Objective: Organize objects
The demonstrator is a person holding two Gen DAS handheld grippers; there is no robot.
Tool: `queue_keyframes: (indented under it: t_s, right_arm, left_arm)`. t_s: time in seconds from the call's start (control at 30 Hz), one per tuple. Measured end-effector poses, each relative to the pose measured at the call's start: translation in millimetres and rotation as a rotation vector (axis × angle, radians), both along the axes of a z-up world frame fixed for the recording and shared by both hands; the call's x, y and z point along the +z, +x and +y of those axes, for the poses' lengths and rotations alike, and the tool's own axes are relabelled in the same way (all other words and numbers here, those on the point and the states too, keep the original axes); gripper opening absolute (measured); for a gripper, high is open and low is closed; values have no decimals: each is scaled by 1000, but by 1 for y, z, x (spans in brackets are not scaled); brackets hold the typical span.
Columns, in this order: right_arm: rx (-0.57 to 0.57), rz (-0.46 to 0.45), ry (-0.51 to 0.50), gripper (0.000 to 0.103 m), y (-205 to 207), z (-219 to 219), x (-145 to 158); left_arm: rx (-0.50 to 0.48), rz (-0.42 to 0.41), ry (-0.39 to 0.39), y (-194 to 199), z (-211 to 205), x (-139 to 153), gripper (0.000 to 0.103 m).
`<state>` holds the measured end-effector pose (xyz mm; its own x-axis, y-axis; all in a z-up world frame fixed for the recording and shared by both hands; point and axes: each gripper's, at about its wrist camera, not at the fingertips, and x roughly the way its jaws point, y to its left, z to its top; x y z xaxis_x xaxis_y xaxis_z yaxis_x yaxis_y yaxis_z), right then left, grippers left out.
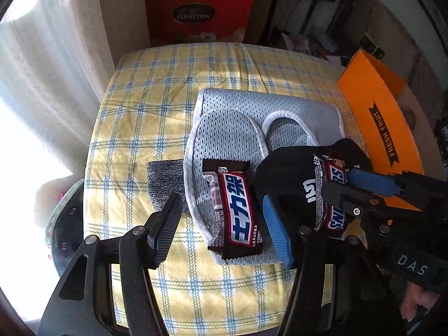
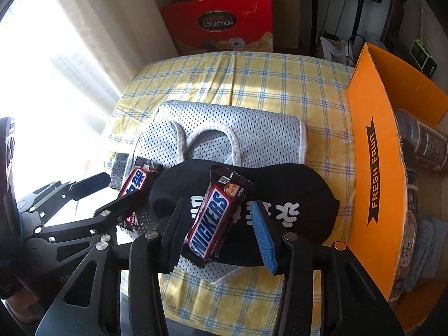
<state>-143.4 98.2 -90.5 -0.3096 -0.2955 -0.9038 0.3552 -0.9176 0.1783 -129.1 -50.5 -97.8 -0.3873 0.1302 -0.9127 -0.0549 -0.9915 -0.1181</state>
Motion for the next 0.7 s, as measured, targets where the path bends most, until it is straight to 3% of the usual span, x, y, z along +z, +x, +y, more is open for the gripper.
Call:
queue_keyframes:
  t_s: [0.13, 0.27, 0.47, 0.7]
  right_arm:
    - [0, -25, 3, 42, 0, -2, -11]
    - [11, -22, 9, 36, -1, -6, -15]
    - [16, -9, -7, 33, -1, -5, -7]
    - [14, 30, -19, 31, 0, 5, 17]
  left_arm:
    - [-9, -13, -17, -2, 3, -6, 51]
    - [-19, -7, -32, 0, 5, -6, 27]
    - [-13, -1, 6, 0, 0, 3, 27]
    - [-26, 54, 46, 2, 6, 37, 27]
